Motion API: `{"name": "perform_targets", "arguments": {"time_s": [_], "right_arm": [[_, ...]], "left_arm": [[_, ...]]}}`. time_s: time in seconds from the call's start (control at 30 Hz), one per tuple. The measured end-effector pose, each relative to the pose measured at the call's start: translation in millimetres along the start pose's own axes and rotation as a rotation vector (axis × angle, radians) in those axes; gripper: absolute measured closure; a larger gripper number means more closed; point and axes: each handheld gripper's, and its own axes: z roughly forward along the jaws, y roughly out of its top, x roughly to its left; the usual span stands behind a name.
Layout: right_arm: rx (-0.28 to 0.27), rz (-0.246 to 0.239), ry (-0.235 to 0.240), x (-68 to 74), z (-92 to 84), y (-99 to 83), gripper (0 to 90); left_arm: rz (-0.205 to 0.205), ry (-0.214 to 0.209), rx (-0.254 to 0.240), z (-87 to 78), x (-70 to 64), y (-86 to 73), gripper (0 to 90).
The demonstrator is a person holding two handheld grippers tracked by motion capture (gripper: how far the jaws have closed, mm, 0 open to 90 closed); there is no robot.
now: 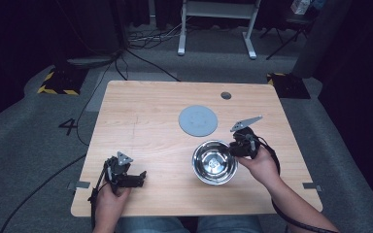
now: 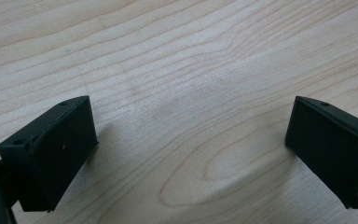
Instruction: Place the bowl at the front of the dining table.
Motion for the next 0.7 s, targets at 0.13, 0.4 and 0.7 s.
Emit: {"name": "perform_targets", "arguments": {"time_s": [0.13, 0.4, 0.7], "right_arm": [[-0.021, 0.024, -0.037, -2.6, 0.1, 8.0, 85.4], [-0.050, 0.085, -0.093, -8.1, -1.0, 22.3, 85.2], [-0.043, 0.094, -0.186, -12.9, -6.4, 41.2, 85.1]], "left_arm": [[0.002, -0.001, 0.000, 0.1, 0.1, 0.1, 2.0], [0.007, 0.004, -0.001, 0.6, 0.5, 0.6, 1.4], [0.017, -0.010, 0.007, 2.1, 1.8, 2.5, 0.2]]}}
